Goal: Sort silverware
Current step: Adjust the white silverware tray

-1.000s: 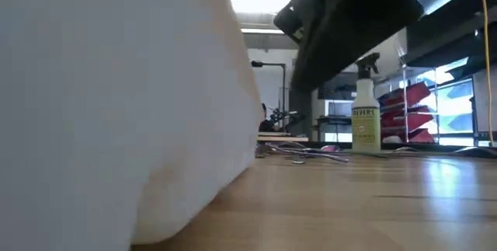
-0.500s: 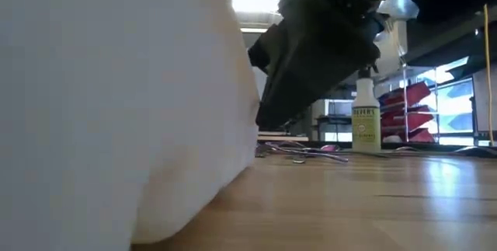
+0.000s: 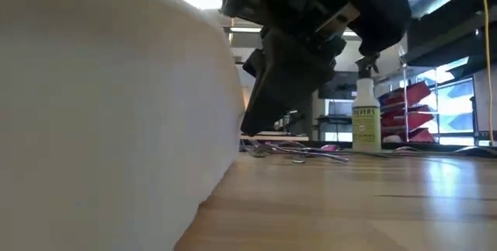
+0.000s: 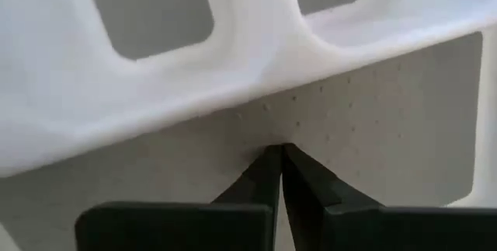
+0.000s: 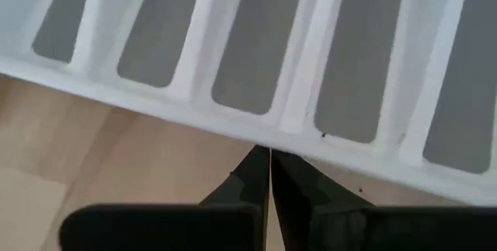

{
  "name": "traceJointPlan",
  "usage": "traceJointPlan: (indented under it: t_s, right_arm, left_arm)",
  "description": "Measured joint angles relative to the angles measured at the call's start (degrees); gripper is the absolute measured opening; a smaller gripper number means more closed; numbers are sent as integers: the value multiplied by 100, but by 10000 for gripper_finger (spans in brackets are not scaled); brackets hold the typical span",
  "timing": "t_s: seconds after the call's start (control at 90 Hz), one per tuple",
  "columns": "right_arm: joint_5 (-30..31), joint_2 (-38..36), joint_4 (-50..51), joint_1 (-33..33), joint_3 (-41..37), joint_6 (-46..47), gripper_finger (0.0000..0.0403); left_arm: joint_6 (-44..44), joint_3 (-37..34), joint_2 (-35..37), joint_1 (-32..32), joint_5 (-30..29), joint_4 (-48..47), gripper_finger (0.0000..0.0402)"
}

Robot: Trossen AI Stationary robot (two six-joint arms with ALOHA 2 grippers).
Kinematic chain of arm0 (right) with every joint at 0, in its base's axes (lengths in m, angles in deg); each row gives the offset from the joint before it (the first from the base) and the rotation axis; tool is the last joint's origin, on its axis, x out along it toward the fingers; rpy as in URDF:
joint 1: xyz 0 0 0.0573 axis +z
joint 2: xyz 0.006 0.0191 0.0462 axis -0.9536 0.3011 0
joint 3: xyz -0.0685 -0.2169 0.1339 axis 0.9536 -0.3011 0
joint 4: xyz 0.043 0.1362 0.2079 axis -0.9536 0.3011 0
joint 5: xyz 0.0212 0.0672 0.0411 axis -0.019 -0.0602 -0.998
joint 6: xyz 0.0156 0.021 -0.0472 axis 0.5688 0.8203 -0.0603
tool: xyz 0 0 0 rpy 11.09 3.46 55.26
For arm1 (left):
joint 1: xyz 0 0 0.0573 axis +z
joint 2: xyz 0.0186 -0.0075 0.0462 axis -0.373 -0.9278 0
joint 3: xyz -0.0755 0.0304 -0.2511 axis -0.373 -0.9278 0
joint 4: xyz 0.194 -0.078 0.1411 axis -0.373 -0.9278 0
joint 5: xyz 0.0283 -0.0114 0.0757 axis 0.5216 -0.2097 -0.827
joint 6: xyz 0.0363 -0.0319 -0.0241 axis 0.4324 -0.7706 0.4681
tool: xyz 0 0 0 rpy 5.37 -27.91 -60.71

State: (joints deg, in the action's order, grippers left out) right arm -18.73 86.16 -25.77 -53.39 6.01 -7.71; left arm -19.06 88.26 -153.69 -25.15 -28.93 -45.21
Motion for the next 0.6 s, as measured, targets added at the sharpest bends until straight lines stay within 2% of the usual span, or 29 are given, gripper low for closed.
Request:
traceJointPlan:
  t_s: [0.267,0.467,0.6]
  right_arm:
    - [145,-127,499,227,0,119,0]
    - [366,-420,1056,402,0,265,0]
    - [699,-770,1835,524,9,431,0]
  left_arm:
    - [474,-10,70,340,-336,86,0]
    - [1003,-19,65,713,-491,802,0]
    - [1309,-19,52,916,-549,1102,0]
